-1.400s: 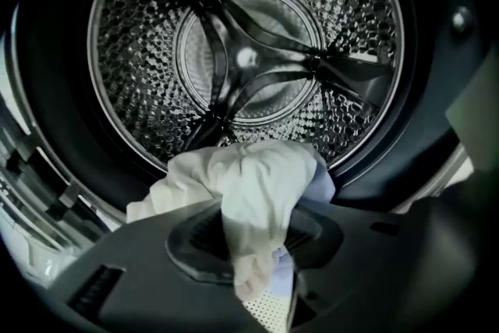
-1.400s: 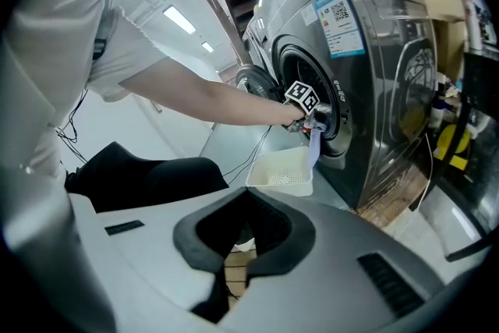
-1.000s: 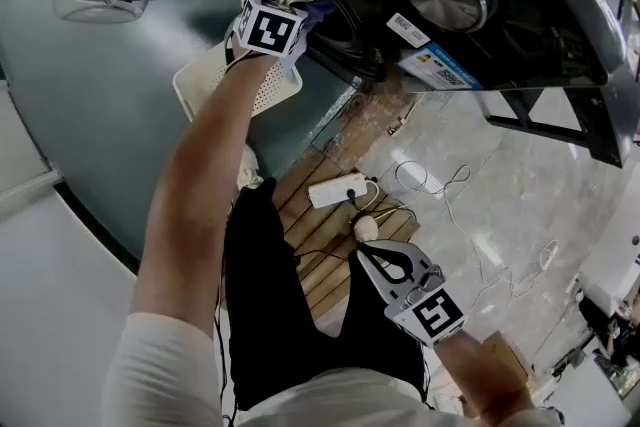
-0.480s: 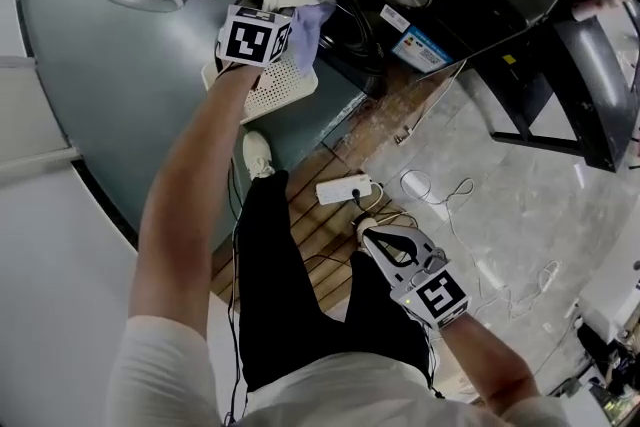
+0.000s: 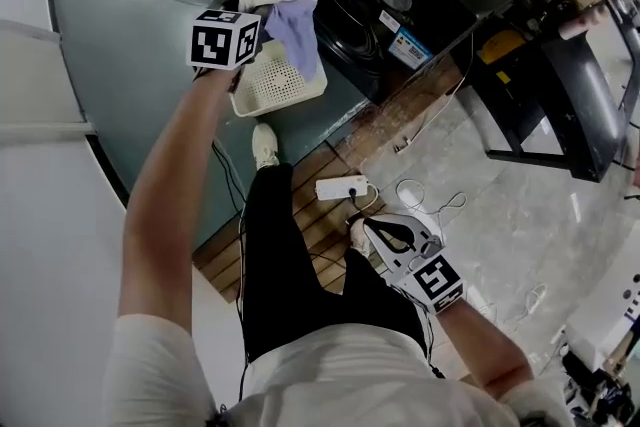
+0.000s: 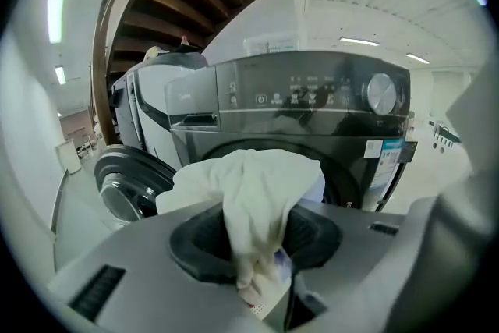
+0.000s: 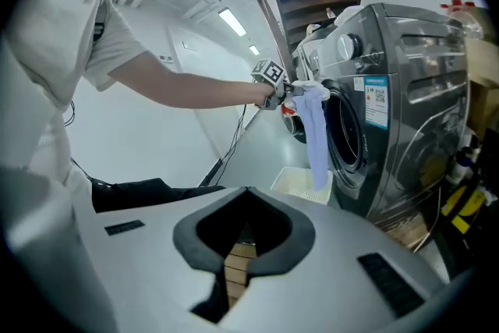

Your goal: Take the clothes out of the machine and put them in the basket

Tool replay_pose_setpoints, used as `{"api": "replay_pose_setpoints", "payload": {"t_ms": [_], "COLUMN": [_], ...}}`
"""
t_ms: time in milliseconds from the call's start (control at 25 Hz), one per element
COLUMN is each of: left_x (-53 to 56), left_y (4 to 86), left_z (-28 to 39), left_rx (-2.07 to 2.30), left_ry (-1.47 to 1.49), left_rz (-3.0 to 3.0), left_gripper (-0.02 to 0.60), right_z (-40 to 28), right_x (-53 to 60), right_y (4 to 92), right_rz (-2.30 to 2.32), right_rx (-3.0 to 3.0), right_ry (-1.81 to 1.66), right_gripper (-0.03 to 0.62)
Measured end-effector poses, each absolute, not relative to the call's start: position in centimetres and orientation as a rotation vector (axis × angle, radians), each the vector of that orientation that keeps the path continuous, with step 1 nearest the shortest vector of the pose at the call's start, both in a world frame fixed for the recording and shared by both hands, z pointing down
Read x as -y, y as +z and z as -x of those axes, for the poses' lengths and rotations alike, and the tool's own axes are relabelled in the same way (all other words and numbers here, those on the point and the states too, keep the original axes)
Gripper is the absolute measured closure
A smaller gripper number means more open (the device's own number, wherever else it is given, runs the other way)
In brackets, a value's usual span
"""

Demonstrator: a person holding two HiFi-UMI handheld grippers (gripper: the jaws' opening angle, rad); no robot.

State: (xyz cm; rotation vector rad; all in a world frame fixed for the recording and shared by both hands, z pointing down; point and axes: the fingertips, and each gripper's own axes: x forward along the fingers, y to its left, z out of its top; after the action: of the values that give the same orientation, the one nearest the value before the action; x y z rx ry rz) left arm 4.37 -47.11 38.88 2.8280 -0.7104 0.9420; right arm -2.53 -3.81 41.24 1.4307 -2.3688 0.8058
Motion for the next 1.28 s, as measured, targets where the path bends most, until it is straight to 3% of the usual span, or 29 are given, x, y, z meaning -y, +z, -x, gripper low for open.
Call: {"api": "replay_pose_setpoints", "payload": {"t_ms": [520, 1280], "left_x": [47.6, 50.7], "left_y": [30.5, 35.9], "left_z": [4.6, 13.5], "left_rx": [0.891, 1.030], "left_ry": [0.826, 0.828], "left_rz": [-2.792, -2.679], "left_gripper": [0.451, 0.449], "right_z": [4.4, 8.0], "right_x": [4.5, 9.3], "right_y": [38.5, 39.6], "right_rz": [-1.299, -1.179], "right_rx": [2.445, 2.465], "right_ry": [0.716, 0.738], "right_gripper": [0.591, 0.591]}}
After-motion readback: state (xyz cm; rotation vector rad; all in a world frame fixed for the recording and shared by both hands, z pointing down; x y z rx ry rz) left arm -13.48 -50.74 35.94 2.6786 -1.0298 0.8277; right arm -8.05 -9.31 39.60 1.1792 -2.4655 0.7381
